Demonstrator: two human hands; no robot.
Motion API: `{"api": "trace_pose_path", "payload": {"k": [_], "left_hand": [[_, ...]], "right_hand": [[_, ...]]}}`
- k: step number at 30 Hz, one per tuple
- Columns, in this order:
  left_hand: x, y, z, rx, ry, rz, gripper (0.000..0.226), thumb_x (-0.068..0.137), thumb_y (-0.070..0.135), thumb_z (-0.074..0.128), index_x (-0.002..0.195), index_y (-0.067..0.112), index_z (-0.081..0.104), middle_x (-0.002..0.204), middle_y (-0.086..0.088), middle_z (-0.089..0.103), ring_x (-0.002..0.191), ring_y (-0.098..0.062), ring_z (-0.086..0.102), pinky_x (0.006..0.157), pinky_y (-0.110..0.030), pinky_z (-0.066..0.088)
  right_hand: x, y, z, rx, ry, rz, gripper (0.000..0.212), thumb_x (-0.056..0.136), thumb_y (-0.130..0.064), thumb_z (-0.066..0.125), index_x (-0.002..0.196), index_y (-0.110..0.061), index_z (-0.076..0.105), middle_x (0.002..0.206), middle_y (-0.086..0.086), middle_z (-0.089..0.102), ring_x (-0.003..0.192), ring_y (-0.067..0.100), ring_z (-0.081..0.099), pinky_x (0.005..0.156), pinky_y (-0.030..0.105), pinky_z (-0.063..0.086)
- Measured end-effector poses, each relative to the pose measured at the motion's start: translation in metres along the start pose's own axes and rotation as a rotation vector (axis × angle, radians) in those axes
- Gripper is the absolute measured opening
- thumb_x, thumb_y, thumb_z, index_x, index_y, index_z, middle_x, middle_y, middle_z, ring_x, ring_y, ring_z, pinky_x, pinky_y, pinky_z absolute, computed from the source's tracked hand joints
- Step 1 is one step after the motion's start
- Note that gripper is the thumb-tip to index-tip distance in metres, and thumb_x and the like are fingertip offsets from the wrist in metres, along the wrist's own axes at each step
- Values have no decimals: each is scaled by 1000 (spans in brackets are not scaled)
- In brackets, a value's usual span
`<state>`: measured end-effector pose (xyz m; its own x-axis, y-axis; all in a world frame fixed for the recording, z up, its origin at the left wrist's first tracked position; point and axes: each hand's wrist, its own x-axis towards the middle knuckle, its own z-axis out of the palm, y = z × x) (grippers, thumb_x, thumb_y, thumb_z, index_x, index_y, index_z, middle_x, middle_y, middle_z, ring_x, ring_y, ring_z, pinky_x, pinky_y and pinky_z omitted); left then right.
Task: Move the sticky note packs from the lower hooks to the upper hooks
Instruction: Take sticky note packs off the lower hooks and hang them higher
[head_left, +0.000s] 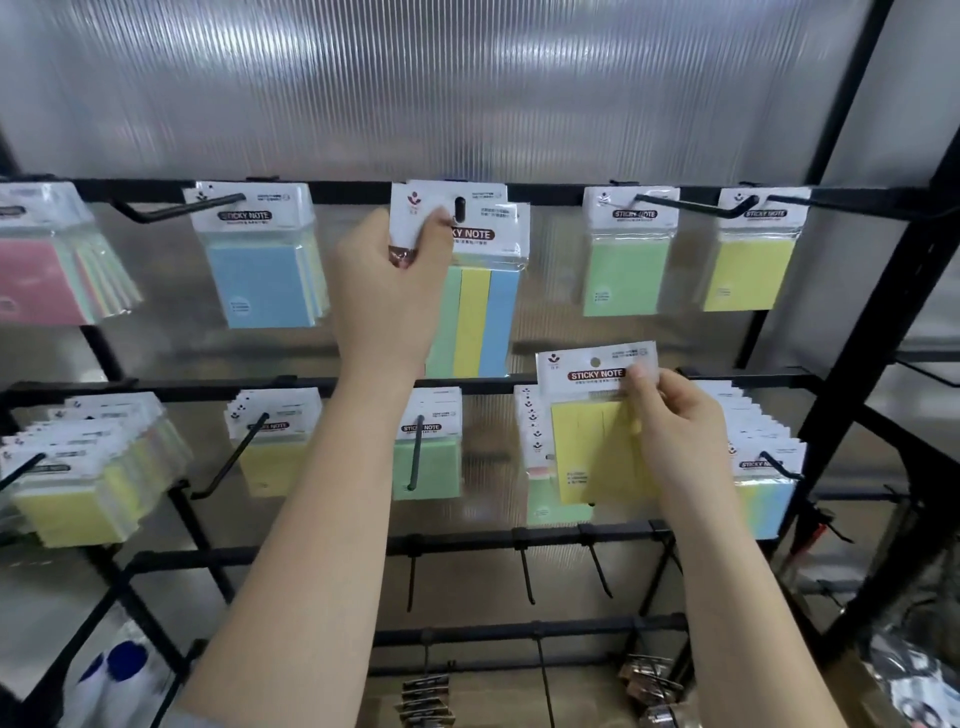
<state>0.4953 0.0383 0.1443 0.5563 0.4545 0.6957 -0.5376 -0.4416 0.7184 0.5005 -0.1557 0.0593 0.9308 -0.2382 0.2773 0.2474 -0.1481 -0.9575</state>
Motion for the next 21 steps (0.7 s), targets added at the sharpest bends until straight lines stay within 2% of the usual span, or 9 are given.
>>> {"api": "trace_pose_path", "payload": {"k": [4,8,12,15,18,21], "left_hand": [[15,-16,12,-10,-11,-35,18,90,26,61,74,19,58,61,16,53,50,5,42,49,-12,30],[35,-37,26,-42,-9,-61,15,89,29,64,86,15,64,70,15,58,57,6,46,56,-13,34],[49,-45,35,62,5,-127,25,88,39,62,84,14,60,63,13,49,51,2,39,46,-10,29],[55,-45,39,178,31,-166,26,88,39,62,82,15,54,65,12,48,53,0,38,42,-12,27],[55,-43,42,260,80,-217,26,86,43,61,82,20,49,81,10,57,56,1,41,46,-18,25],[48,-44,42,231,113,-221,29,84,45,63,90,20,51,100,6,59,64,2,48,53,-24,36]], "right_hand": [[2,0,-1,-2,29,7,31,97,-33,50,84,-10,66,69,-6,54,57,3,43,48,10,33],[3,0,-3,9,43,13,30,97,-33,50,82,-13,67,61,-11,52,51,-1,42,48,12,34],[3,2,-4,7,58,1,32,97,-32,50,84,-8,66,64,-8,51,50,-3,40,44,8,31],[2,1,-4,12,65,-6,33,97,-33,50,87,-6,66,71,-2,54,59,4,42,52,16,33],[1,0,-4,5,80,-16,35,97,-33,50,89,-1,64,74,1,52,63,9,40,47,12,30],[-2,0,-4,-5,97,-26,36,97,-31,50,88,1,63,75,3,52,63,10,40,44,10,28]]}}
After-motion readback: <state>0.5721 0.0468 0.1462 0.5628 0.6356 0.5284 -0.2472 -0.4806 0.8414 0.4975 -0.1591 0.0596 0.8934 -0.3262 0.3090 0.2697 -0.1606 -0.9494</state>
